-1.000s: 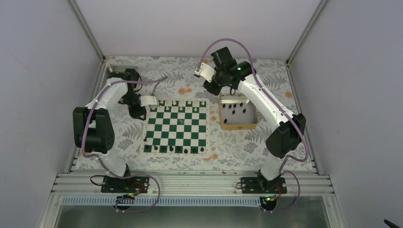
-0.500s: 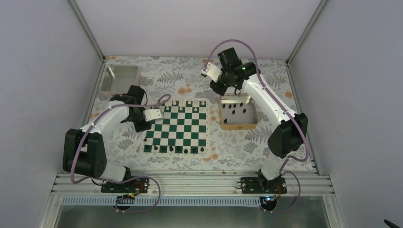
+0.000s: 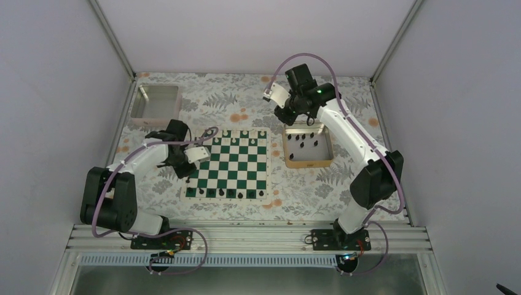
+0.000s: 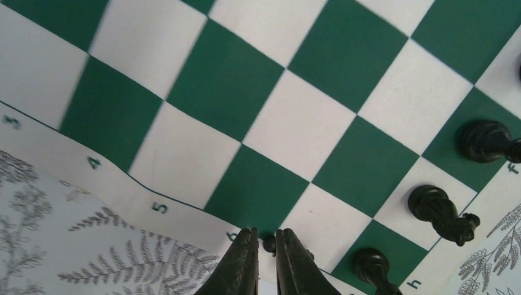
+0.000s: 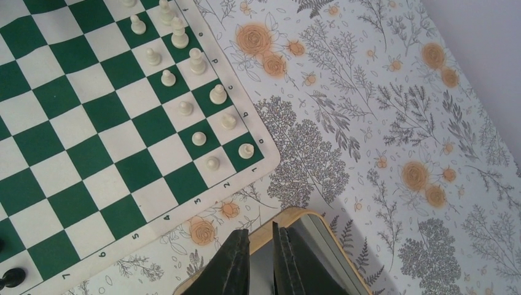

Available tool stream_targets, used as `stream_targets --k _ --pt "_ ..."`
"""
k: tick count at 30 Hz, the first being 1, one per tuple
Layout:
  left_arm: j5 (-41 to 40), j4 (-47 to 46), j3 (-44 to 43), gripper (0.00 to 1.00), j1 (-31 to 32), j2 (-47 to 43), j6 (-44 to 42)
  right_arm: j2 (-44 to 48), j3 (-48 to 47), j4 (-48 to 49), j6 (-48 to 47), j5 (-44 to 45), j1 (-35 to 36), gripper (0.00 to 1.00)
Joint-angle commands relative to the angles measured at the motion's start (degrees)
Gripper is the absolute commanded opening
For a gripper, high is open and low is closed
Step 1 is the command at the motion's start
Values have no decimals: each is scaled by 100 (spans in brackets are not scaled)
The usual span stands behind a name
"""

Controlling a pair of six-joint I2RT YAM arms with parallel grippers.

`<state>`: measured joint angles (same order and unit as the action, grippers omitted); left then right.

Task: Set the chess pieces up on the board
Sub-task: Pick up the chess piece from the chessboard.

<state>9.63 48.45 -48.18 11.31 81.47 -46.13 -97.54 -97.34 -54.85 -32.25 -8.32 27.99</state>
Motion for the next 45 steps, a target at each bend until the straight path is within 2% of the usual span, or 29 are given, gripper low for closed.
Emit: stream_targets --k 1,7,13,17,23,30,34,45 --pt "-162 -79 210 12 3 -62 245 175 86 123 99 -3 -55 14" --pt "-189 -4 349 12 8 -229 369 178 92 128 101 -14 -51 14" --pt "-232 -50 344 12 4 -20 474 174 92 119 105 5 -53 16" --pt "-297 -71 369 15 3 -11 503 339 122 130 116 50 -52 23" --pt "-337 20 377 27 8 -36 510 393 132 141 124 116 -92 41" --pt "-311 82 407 30 17 19 517 407 105 119 131 119 -122 55" --pt "-309 13 449 30 22 120 533 423 101 131 133 126 -139 57" --pt "-292 -118 348 29 30 327 603 411 123 123 105 123 -154 52"
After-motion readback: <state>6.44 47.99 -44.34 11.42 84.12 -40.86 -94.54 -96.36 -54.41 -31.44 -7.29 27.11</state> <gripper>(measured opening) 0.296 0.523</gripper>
